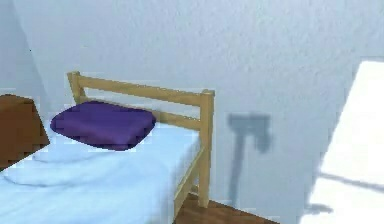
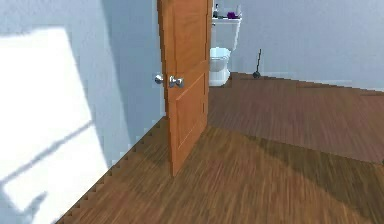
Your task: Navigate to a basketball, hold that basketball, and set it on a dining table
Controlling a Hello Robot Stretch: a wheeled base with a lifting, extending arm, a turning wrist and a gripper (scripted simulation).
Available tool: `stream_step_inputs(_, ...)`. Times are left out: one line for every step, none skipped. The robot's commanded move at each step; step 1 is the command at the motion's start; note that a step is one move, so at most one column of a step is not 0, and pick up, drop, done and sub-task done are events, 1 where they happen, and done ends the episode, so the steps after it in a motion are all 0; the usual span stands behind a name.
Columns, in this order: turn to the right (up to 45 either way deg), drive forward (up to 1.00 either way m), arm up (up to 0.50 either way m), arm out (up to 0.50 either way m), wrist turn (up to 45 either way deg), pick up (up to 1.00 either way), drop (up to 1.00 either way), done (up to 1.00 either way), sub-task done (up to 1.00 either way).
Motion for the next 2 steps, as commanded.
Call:
stream_step_inputs(15.0,0.00,0.00,0.00,0.0,0.00,0.00,0.00,0.00)
stream_step_inputs(3.0,0.00,0.00,0.00,0.0,0.00,0.00,0.00,0.00)
